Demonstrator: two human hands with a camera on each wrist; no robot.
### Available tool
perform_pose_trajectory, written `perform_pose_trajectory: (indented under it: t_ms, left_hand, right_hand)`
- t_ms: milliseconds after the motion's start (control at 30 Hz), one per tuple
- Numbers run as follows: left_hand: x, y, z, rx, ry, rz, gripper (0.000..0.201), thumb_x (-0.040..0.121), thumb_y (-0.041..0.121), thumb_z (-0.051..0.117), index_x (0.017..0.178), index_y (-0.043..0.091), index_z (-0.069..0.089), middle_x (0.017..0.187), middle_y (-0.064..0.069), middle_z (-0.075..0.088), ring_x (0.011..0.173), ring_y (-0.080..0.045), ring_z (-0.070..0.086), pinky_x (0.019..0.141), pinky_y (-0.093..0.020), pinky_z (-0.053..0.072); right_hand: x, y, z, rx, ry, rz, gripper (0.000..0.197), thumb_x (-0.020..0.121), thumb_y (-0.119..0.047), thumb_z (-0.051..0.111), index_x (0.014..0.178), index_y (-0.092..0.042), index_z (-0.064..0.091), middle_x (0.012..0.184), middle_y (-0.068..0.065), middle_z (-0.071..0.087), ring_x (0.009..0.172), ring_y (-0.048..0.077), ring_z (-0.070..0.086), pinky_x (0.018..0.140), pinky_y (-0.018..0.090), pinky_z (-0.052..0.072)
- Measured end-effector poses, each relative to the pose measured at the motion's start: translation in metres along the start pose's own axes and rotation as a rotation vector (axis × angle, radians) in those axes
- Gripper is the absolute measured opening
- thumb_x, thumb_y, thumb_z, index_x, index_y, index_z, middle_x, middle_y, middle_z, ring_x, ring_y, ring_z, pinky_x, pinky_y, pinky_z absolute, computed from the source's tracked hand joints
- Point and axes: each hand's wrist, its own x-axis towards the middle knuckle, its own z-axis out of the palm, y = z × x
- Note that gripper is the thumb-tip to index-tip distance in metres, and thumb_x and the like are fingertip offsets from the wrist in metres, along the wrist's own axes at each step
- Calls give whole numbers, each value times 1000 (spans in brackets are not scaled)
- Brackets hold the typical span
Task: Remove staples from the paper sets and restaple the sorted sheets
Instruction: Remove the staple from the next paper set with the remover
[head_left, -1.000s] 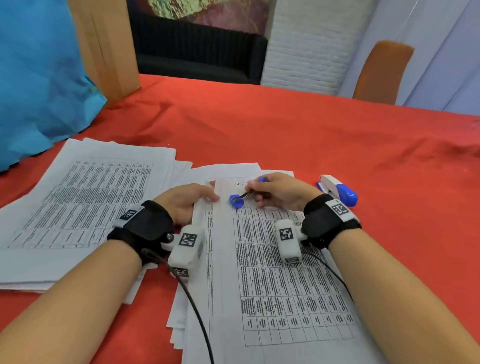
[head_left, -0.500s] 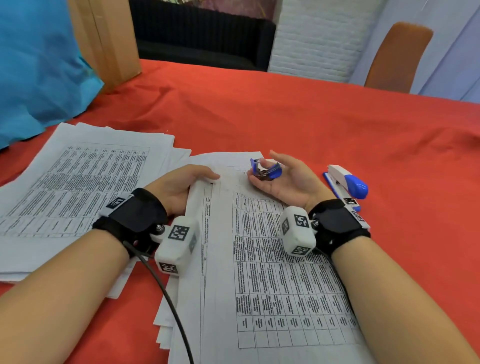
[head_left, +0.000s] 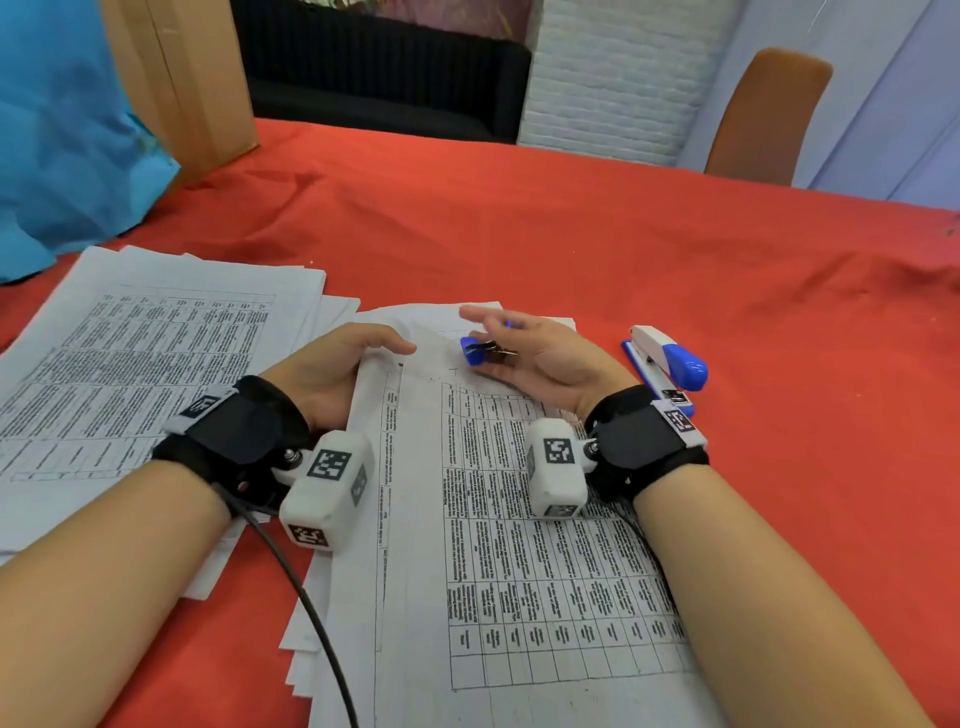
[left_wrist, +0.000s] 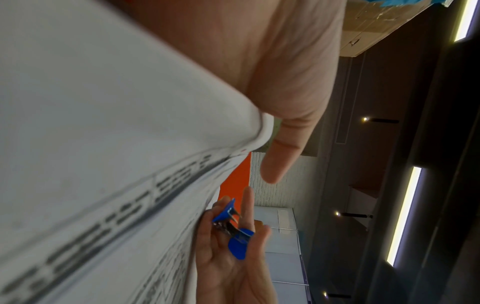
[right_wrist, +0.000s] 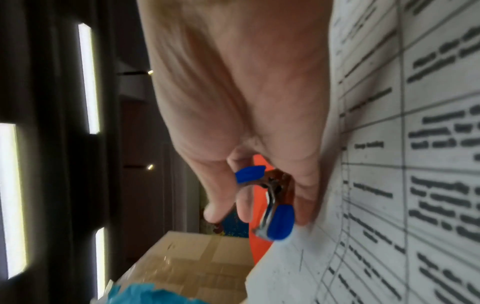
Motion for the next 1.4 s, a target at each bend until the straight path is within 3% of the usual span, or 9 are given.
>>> perform_pose_trajectory:
  t_ms: [133,233,400,533,700,833,1100,1300,1400]
  left_hand:
    - [1,-1,-1,1,-20,-9,58,76,10,55,133,3,51,134,-25,52,120,-39,52,105,-50,38]
    - [3,-2,-1,18,-58,-20,49,83,9,46,131,3,52,131,-26,54,123,-40,50,105,-50,38]
    - [4,-2,0,108,42,-62,44,88,-1,36,130,0,51,121,-25,61,103,-38,64,85,-49,54]
    - [5,-3,-2,123,96,-55,35,91,-6,30,110,-1,58,98,-23,70,78,-35,71,69,-47,57]
    - [4,-3,-3,86,88,-43,38,89,-7,28,111,0,59,99,-23,69,79,-36,70,71,-46,57]
    - [2,-3,-3,79,97,-49,45,88,-9,28,124,-3,54,118,-26,62,98,-40,63,86,-50,50]
    - [0,-4,-1,30,95,-33,45,90,-10,28,130,-4,49,124,-27,58,100,-42,61,84,-52,48]
    - [1,-4,-2,22,107,-34,43,91,-10,30,129,-5,48,120,-28,59,94,-41,62,77,-50,50]
    - [0,-4,-2,25,92,-45,37,92,-8,29,121,-4,51,105,-25,63,89,-39,62,81,-50,47]
  right_hand:
    - [-6,-3,13,-741,108,-57,23,91,-30,63,112,-19,66,100,1,61,85,18,61,78,29,54]
    - [-12,-10,22,-1166,99,-79,33,95,-48,49,108,-18,57,88,-3,56,70,14,50,59,24,41]
    - [-12,-16,14,-707,187,86,47,93,-57,45,97,-11,54,90,5,53,70,20,54,74,35,47]
    - [-3,-24,20,-212,221,185,22,102,-26,40,97,-5,46,91,9,50,77,26,54,71,36,48]
    - [-10,-29,25,-873,30,147,13,93,-21,61,91,-8,59,96,14,62,82,22,58,84,37,46]
    - [-16,-22,35,-1564,-22,-21,22,82,-23,71,82,-17,50,83,1,55,72,19,47,62,30,38]
    - [-11,-44,53,-1713,-117,38,35,86,-41,67,83,-15,44,74,-5,46,64,16,38,56,28,29]
    - [-13,-48,61,-1838,-176,-24,43,89,-29,65,120,-20,36,92,2,59,76,21,55,68,35,48]
    - [-10,-45,64,-2004,-160,-34,40,88,-27,67,117,-11,46,98,-3,54,75,18,47,52,21,33]
